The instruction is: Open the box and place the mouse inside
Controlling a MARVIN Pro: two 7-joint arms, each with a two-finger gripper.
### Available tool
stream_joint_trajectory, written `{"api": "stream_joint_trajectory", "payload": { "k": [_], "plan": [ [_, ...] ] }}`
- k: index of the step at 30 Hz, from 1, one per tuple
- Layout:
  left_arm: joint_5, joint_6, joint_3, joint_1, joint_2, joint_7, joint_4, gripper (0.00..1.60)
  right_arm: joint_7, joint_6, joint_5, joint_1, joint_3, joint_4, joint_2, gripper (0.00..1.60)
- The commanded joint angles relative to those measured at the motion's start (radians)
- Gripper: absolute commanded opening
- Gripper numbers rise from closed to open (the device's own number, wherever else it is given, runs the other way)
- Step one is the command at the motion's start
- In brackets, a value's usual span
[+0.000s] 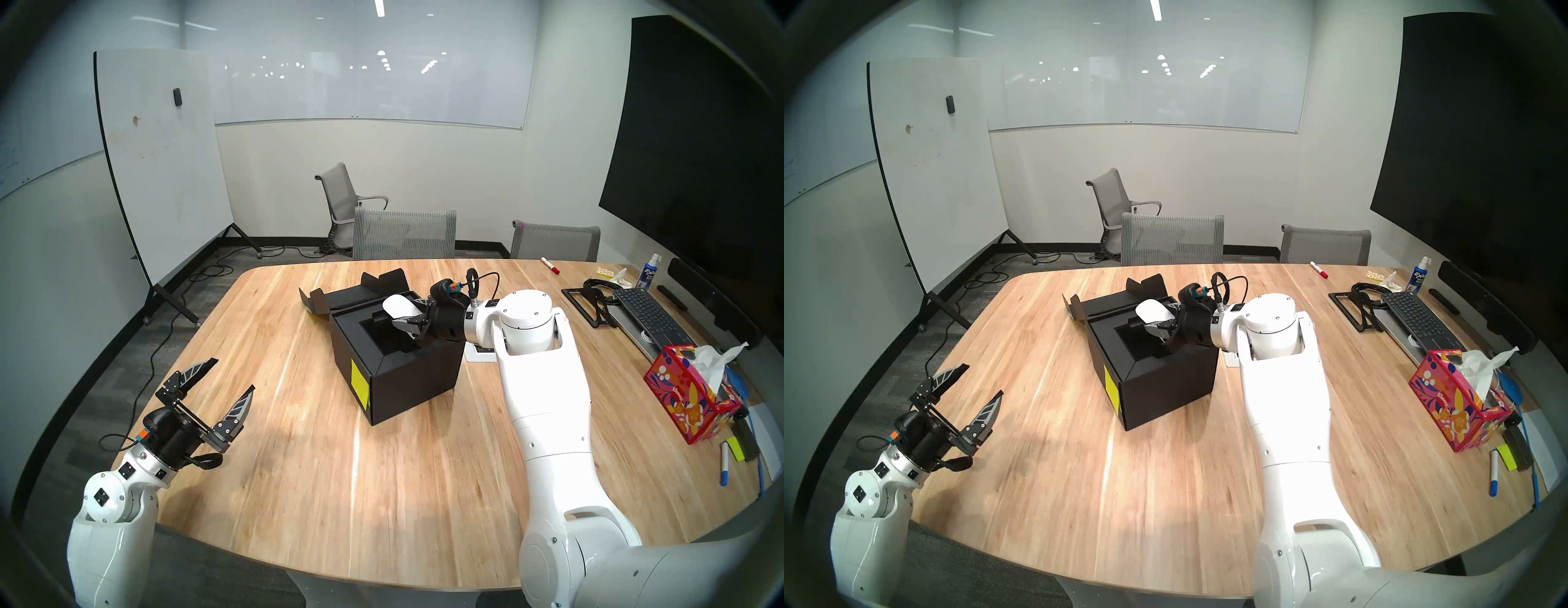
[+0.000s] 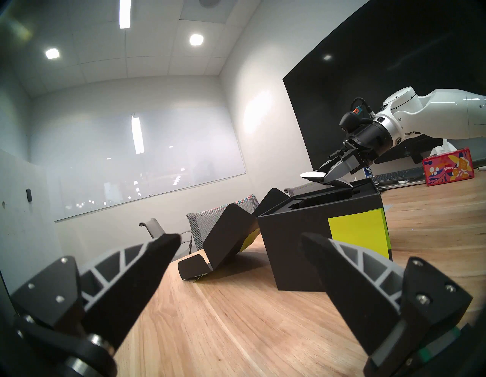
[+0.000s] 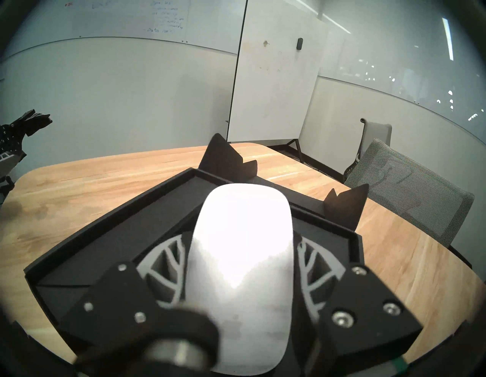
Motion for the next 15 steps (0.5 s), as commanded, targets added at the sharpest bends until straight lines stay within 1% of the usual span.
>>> {"api": "stream_joint_trajectory", "payload": {
  "k": [1, 9, 15],
  "plan": [
    [0.0, -0.005, -0.002, 0.0, 0.002, -0.003, -0.016, 1.6, -0.019, -0.029, 0.002, 0.051, -0.002, 0.027, -0.007, 0.0],
    [0.0, -0.005, -0.002, 0.0, 0.002, -0.003, -0.015, 1.6, -0.029, -0.041, 0.004, 0.067, -0.002, 0.066, -0.005, 0.0],
    [0.0, -0.005, -0.002, 0.0, 0.002, -0.003, -0.015, 1.6, -0.043, -0.052, -0.002, 0.094, -0.004, 0.12, 0.0, 0.0]
  ]
}}
